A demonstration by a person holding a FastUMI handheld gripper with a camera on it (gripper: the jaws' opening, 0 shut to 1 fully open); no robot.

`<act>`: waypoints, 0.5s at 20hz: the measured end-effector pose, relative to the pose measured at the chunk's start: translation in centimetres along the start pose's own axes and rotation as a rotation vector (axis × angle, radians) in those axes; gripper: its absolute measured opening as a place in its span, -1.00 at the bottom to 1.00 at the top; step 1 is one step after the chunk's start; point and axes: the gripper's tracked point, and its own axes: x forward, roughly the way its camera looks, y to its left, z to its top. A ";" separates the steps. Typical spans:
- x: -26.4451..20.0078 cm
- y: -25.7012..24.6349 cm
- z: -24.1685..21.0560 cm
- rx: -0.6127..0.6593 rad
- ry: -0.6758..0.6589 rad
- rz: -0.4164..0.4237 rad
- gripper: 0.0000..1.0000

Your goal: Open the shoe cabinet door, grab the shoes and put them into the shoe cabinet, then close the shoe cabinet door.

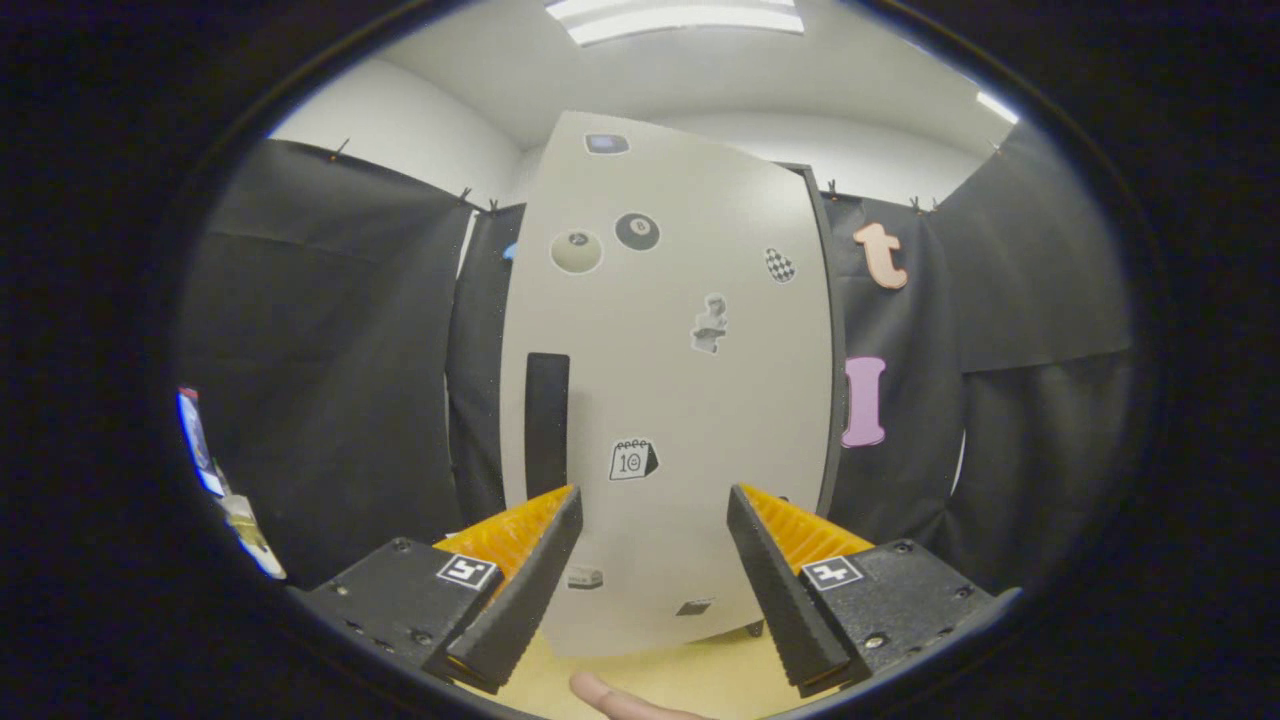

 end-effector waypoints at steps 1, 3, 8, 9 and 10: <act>-0.6 -0.1 0.1 -0.006 -0.016 -0.017 0.91; -2.0 -0.2 0.5 -0.017 -0.048 -0.044 0.92; -6.1 -0.6 0.5 -0.075 -0.069 -0.121 0.94; -7.2 -0.7 0.3 -0.078 -0.075 -0.137 0.94; -8.3 -0.7 0.1 -0.072 -0.083 -0.143 0.94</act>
